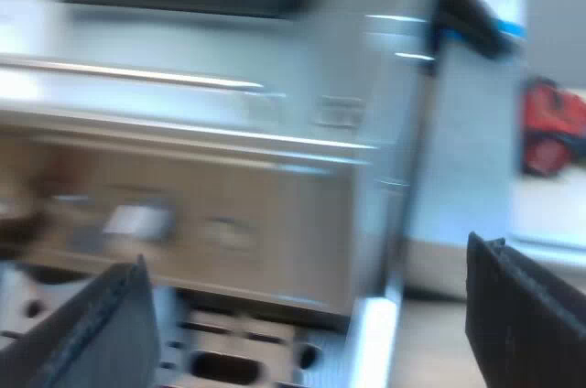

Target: Place mug into machine

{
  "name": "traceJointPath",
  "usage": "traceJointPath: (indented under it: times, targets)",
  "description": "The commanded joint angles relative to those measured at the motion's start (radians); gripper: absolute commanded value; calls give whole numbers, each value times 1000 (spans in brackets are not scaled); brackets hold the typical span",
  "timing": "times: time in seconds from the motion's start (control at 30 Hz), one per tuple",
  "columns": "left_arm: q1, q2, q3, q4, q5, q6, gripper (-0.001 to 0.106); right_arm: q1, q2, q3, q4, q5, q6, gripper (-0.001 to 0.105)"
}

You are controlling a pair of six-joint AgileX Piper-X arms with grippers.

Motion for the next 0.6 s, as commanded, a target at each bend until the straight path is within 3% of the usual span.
traceJointPath:
  times: [0.03,0.13,0.2,0.3,0.4,0.6]
  targets:
    - [136,39,-6,3,8,-12,91,-144,-42,-11,80,-76,-9,71]
    - [182,47,-6,14,18,-12,91,-282,-64,-11,115,-154,-65,71]
    - [280,51,-6,37,23,0,91,-387,-75,-11,122,-206,-103,71]
    - [342,51,-6,47,23,12,91,-526,-82,-11,132,-300,-157,71]
    - [359,51,-6,59,21,12,91,-664,-86,-8,152,-394,-192,71]
    - [360,25,-6,115,5,57,91,-814,-118,-8,196,-427,-255,71]
